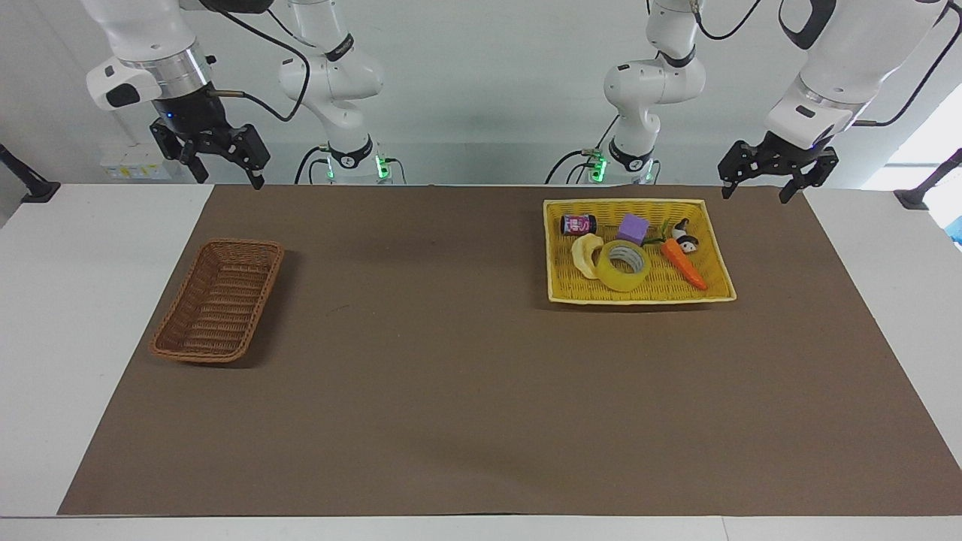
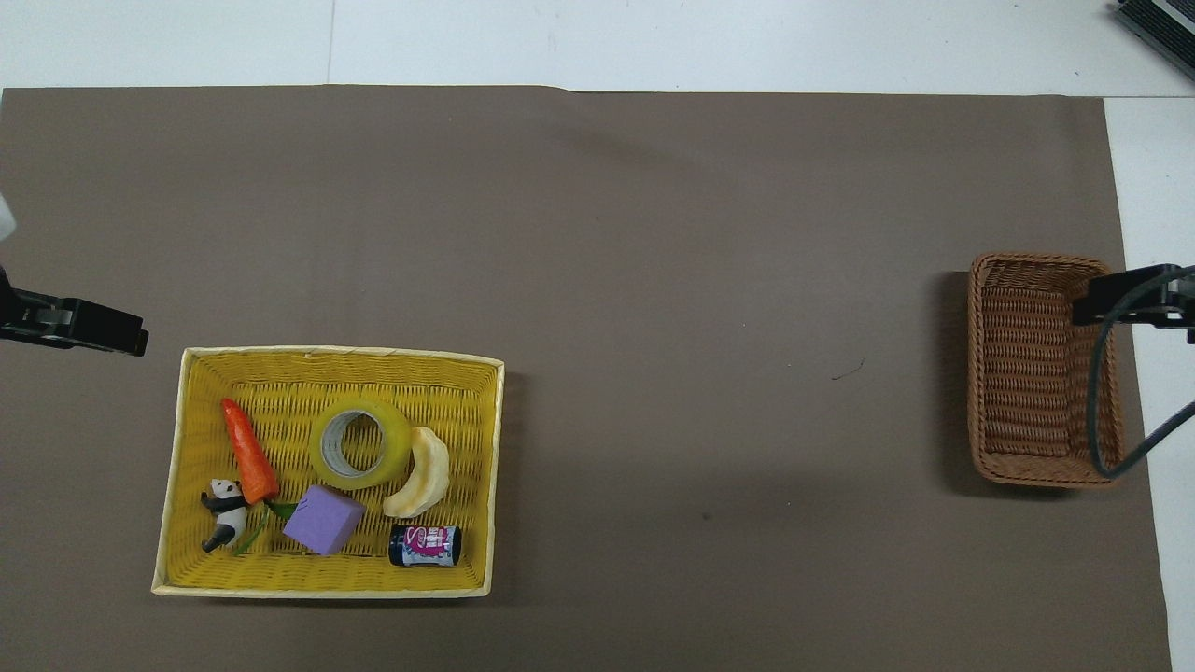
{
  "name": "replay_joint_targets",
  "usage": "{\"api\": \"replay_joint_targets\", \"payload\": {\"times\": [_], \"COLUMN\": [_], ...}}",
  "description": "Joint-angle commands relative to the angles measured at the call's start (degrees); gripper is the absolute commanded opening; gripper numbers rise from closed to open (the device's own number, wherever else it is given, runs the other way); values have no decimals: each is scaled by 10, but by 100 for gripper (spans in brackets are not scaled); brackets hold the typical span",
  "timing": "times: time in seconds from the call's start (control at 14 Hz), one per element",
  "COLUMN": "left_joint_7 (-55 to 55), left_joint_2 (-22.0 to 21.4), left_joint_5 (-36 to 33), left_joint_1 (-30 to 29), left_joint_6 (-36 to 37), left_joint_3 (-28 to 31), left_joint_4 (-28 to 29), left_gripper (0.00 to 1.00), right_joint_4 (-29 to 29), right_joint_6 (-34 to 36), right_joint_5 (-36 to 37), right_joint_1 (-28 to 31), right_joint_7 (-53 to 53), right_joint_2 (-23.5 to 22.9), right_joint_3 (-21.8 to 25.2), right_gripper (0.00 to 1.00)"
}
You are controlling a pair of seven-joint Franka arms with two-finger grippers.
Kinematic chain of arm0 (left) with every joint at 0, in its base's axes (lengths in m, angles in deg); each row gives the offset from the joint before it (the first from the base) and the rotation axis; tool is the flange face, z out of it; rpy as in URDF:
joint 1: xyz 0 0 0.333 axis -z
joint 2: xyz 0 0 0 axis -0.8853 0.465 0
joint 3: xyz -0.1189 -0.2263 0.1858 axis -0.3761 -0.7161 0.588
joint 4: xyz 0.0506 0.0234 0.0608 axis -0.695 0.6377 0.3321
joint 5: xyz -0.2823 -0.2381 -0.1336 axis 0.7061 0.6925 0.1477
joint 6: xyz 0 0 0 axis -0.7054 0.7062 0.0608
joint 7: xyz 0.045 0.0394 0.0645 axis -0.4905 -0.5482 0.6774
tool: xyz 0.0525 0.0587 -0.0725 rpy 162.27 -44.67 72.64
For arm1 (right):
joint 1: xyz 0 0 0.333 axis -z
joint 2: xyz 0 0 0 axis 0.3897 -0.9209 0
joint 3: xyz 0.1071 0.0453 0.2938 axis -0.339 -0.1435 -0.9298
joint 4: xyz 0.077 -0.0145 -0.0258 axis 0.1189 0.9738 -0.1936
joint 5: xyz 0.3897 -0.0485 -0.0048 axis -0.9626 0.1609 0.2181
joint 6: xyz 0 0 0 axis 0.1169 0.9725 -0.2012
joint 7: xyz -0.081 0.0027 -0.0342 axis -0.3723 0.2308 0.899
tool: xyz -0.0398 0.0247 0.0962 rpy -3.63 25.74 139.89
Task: Move tape to another basket
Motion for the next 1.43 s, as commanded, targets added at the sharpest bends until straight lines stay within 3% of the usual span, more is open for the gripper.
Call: {"api": "replay_joint_targets", "payload": {"times": [0.0,0.86,1.14,1.36], "left_joint_7": [-7,-11,-5,-1], "left_joint_2": [-4,-5,-5,-6], "left_joint_5": [-6,-6,13,36], "left_joint_1": [-4,0,7,11], "left_joint_6": [8,3,-9,-58], "left_joint_3": [-2,-3,-3,-8], "left_joint_4": [4,11,30,79], "left_gripper": [100,100,100,100], "right_joint_4": [3,3,3,3], "right_joint_6": [8,9,8,9], "right_joint_5": [-14,-14,-14,-14], "right_joint_1": [-1,-1,-1,-1], "right_joint_7": [6,6,6,6], "right_joint_2": [5,5,4,5], "right_joint_3": [2,2,2,2], "right_gripper": [100,100,100,100]}}
